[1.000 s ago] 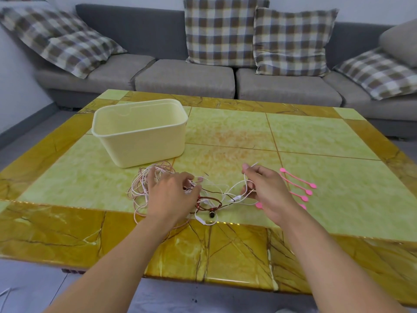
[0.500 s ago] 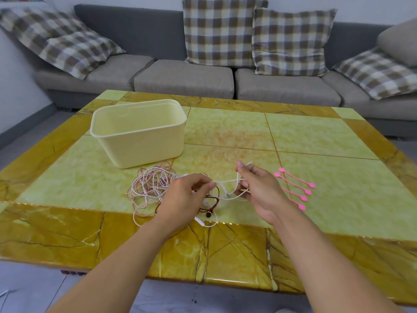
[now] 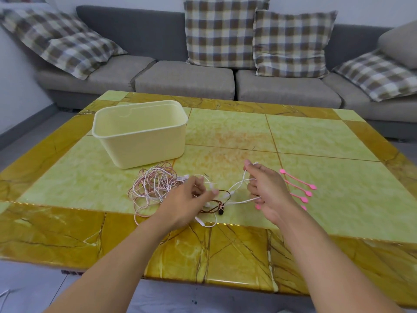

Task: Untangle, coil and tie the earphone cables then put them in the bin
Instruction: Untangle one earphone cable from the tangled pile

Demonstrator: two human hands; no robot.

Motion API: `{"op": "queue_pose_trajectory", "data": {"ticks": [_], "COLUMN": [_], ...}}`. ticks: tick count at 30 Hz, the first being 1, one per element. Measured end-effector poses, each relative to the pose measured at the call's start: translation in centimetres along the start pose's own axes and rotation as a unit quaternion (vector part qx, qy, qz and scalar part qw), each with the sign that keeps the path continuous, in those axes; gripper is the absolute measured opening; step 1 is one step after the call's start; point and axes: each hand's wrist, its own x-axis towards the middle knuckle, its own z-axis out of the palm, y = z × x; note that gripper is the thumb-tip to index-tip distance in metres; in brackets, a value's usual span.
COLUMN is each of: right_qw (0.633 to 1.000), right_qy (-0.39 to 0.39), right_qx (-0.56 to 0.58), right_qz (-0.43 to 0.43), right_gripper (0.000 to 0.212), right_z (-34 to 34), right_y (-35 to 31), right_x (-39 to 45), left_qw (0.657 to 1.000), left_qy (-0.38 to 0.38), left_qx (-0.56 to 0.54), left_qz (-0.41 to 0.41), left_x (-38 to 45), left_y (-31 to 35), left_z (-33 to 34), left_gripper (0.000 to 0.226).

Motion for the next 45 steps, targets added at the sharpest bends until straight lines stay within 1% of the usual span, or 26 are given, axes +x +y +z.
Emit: {"op": "queue_pose_trajectory", "data": {"ticks": [2,4,7,9,11,13,15,17,19,21,23,25,26,28,29,31,32,33,34,36,38,39,40,42,43,45], "right_qw": [1.0,0.998,0.992,0.98,0.962,0.954,0.972,0.99,0.98,0.964,0.958,0.947,0.939,0.918,0.902,0.873,0.871,0.877,0.882,0.876,0.854,0.849,0.853,0.87,0.873,0.859], "right_qy": [-0.003,0.006,0.06,0.123,0.195,0.229,0.192,0.124,0.085,0.078,0.072,0.057,0.049,0.04,0.044,0.047,0.029,-0.001,-0.036,-0.103,-0.139,-0.139,-0.134,-0.105,-0.07,0.043], "right_qx": [0.023,0.042,0.07,0.1,0.111,0.106,0.068,-0.037,-0.175,-0.243,-0.264,-0.298,-0.323,-0.378,-0.412,-0.447,-0.435,-0.41,-0.392,-0.397,-0.442,-0.451,-0.442,-0.396,-0.376,-0.357], "right_qz": [-0.019,-0.038,-0.081,-0.118,-0.153,-0.16,-0.12,-0.064,-0.052,-0.071,-0.089,-0.104,-0.106,-0.11,-0.122,-0.191,-0.227,-0.252,-0.261,-0.252,-0.237,-0.237,-0.244,-0.274,-0.302,-0.366], "right_gripper": [0.021,0.021,0.025,0.026,0.027,0.028,0.025,0.028,0.034,0.041,0.04,0.033,0.03,0.024,0.021,0.013,0.007,0.007,0.011,0.02,0.022,0.018,0.015,0.015,0.017,0.022], "right_z": [-0.3,-0.8,-1.8,-2.5,-3.2,-3.6,-4.0,-4.2,-4.2,-4.1,-3.9,-3.7,-3.7,-3.4,-3.2,-2.6,-2.1,-1.4,-0.7,0.4,1.1,1.3,1.4,1.4,1.3,0.9], "right_y": [-0.6,-1.2,-2.1,-2.4,-2.5,-2.4,-2.1,-1.8,-1.5,-1.3,-1.1,-0.9,-0.8,-0.5,-0.3,0.2,0.2,0.2,0.4,1.0,1.8,2.1,2.3,1.9,1.6,0.9], "right_x": [0.0,0.1,0.1,0.1,0.1,0.2,0.4,0.4,-0.1,-0.2,-0.3,-0.1,0.0,0.1,0.0,-0.2,-0.3,-0.5,-0.6,-0.5,-0.3,-0.2,-0.1,-0.2,-0.2,-0.1], "left_qw": [0.992,0.979,0.971,0.969,0.969,0.969,0.97,0.972,0.973,0.974,0.976,0.982,0.984,0.987,0.988,0.99,0.99,0.99,0.99,0.99,0.99,0.99,0.989,0.987,0.985,0.982], "left_qy": [-0.01,0.011,0.071,0.101,0.122,0.131,0.133,0.129,0.128,0.129,0.128,0.119,0.115,0.117,0.117,0.116,0.116,0.114,0.114,0.116,0.112,0.111,0.112,0.12,0.123,0.125], "left_qx": [0.125,0.199,0.223,0.219,0.21,0.205,0.199,0.193,0.187,0.181,0.169,0.144,0.13,0.108,0.096,0.076,0.073,0.072,0.071,0.064,0.06,0.063,0.07,0.093,0.108,0.133], "left_qz": [0.03,0.047,0.052,0.053,0.051,0.043,0.031,0.038,0.052,0.051,0.048,0.042,0.037,0.029,0.027,0.032,0.037,0.041,0.045,0.047,0.055,0.06,0.062,0.061,0.059,0.053], "left_x": [-0.1,-0.1,-0.1,0.1,0.2,0.5,0.6,0.5,0.4,0.3,0.2,0.0,-0.1,-0.1,-0.1,-0.1,-0.1,-0.2,-0.1,-0.1,0.0,0.0,0.0,0.0,0.1,0.3], "left_y": [-0.4,-0.6,-0.7,-0.8,-0.8,-1.0,-1.3,-1.5,-1.6,-1.7,-1.8,-1.6,-1.6,-1.4,-1.4,-1.2,-1.0,-0.9,-0.7,-0.6,-0.6,-0.6,-0.7,-0.8,-1.0,-1.3], "left_z": [0.4,0.7,0.4,0.0,-0.3,-0.4,-0.4,-0.5,-0.6,-0.7,-0.8,-1.0,-1.1,-1.1,-1.1,-1.1,-1.1,-1.1,-1.1,-1.0,-1.0,-0.9,-0.9,-1.0,-1.0,-1.1], "left_gripper": [0.047,0.044,0.024,0.012,0.018,0.023,0.022,0.018,0.017,0.019,0.024,0.031,0.03,0.026,0.025,0.023,0.024,0.026,0.028,0.03,0.026,0.025,0.025,0.025,0.025,0.029]}}
